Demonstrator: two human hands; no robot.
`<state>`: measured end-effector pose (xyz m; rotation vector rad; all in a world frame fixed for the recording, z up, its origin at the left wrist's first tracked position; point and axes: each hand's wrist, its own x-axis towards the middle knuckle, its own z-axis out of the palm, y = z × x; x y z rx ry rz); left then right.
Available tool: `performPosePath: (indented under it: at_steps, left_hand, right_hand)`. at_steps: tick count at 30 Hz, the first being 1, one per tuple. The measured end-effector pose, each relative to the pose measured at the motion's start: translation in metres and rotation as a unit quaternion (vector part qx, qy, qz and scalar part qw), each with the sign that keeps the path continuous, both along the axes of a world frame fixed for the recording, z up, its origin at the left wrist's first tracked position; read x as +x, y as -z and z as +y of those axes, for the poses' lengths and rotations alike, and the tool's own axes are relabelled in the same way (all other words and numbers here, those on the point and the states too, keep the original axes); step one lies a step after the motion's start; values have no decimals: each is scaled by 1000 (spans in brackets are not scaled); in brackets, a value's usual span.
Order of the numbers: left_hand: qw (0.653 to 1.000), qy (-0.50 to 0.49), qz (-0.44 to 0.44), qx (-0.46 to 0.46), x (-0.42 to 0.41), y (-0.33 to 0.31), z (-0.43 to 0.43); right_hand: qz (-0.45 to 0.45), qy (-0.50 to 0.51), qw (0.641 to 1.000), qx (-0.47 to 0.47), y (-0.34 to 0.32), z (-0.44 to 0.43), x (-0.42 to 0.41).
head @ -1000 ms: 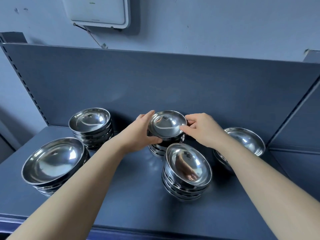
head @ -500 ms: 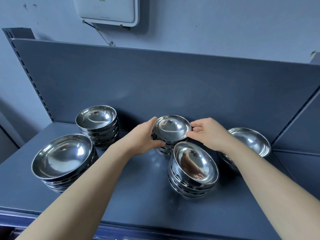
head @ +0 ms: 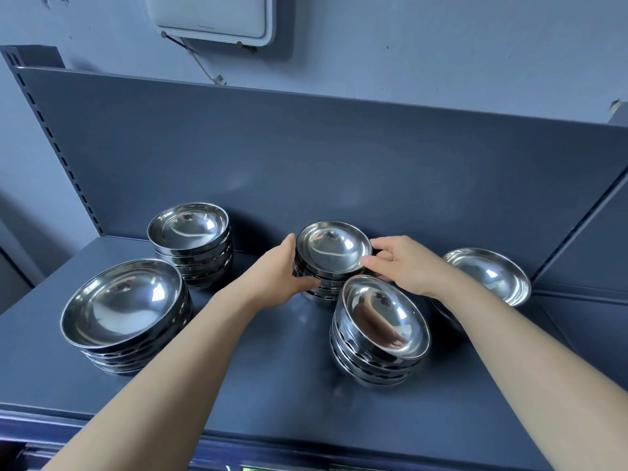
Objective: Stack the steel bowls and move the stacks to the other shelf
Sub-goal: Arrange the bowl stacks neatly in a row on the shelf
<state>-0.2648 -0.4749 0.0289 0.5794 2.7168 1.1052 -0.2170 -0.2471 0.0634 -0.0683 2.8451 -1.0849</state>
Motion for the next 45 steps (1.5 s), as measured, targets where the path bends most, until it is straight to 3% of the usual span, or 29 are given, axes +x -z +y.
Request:
performPosePath:
  at_steps: [6,30,35,40,45]
  left_hand:
    - [998,-33,7,45,1,4,-20]
    - [994,-106,1,41,3,3,-29]
    - [987,-135,84,-19,22,-16,-26]
    - [969,-44,209,-126,63,-52,-18]
    - [978,69,146,-130,107,-58,-4]
  right_hand:
    - [-20,-32,999,-7,-3,-24,-19]
    - [-18,-19,999,31,-5,-49,-38]
    - [2,-4,998,58,-28,-37,-15]
    - [38,10,978,204,-46,-6,39]
    - [-1,24,978,206,-40,20,107]
